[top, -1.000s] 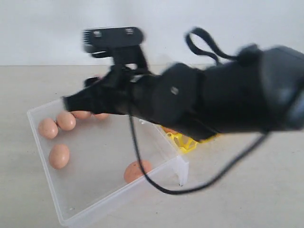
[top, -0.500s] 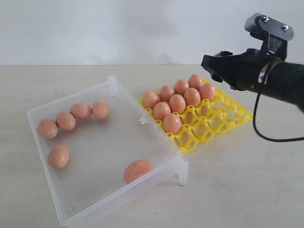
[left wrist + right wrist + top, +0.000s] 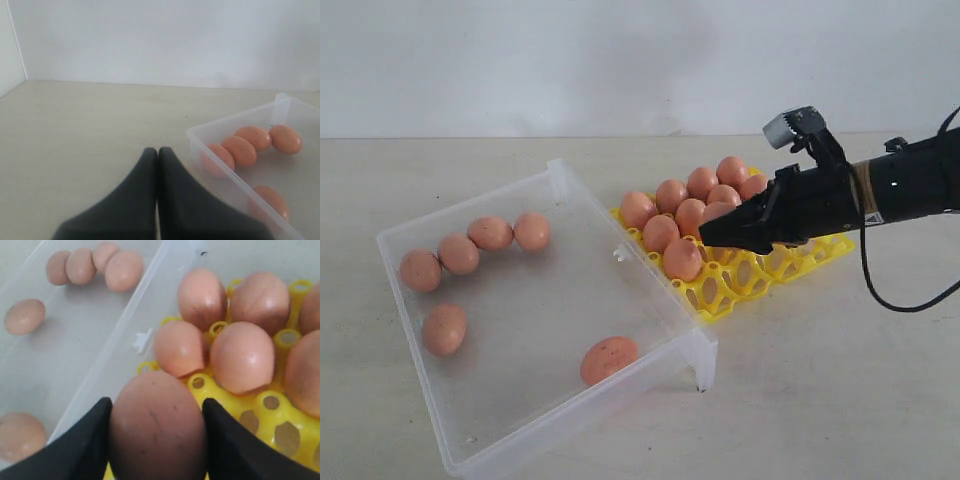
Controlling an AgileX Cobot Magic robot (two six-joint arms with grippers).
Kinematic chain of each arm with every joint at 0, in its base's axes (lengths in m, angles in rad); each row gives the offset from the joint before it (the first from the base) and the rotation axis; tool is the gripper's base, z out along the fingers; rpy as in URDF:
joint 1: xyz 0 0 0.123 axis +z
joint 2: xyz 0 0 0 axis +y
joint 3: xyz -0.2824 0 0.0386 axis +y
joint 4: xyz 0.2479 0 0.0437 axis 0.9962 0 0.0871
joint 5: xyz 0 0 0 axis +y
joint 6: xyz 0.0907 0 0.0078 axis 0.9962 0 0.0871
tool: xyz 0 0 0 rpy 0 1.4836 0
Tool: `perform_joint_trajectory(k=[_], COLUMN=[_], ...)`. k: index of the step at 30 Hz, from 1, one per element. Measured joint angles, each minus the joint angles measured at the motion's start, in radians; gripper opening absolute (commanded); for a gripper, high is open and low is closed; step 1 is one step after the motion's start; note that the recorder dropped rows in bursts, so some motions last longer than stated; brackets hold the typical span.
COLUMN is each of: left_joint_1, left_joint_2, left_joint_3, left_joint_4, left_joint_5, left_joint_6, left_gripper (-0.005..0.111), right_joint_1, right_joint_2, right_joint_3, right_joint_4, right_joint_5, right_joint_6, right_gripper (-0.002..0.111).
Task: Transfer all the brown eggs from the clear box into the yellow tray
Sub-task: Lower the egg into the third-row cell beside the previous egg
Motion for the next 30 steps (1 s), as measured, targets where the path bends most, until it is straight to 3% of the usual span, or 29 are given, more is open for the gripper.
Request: perform_joint_trajectory(k=[5,17,21,22,24,30], left_joint_1=[0.0,0.0,0.0,0.0,0.0,0.0], left_joint_2=[0.0,0.0,0.0,0.0,0.0,0.0], left_joint_3=[0.0,0.0,0.0,0.0,0.0,0.0], left_joint_4=[0.0,0.0,0.0,0.0,0.0,0.0], left_joint_5=[0.0,0.0,0.0,0.0,0.0,0.0], left_joint_6=[0.0,0.0,0.0,0.0,0.0,0.0], left_gripper=[-0.004,-0.004,-0.004,-0.004,-0.004,-0.004], right_joint_1=[0.019,0.019,0.019,0.019,0.019,0.019], right_joint_2=[0.038,0.11,0.11,0.11,0.11,0.11], right_joint_3=[0.0,-0.001,-0.001,-0.001,-0.001,-0.001], right_joint_4=[0.234,0.271,0.271,0.271,0.271,0.282], right_joint_5=[0.043,0.023,0.023,0.023,0.023,0.02], right_joint_6=[-0.212,-0.217,-0.217,-0.217,-0.217,-0.217], right_gripper=[-0.001,0.003,0.028,0.044,0.059,0.063])
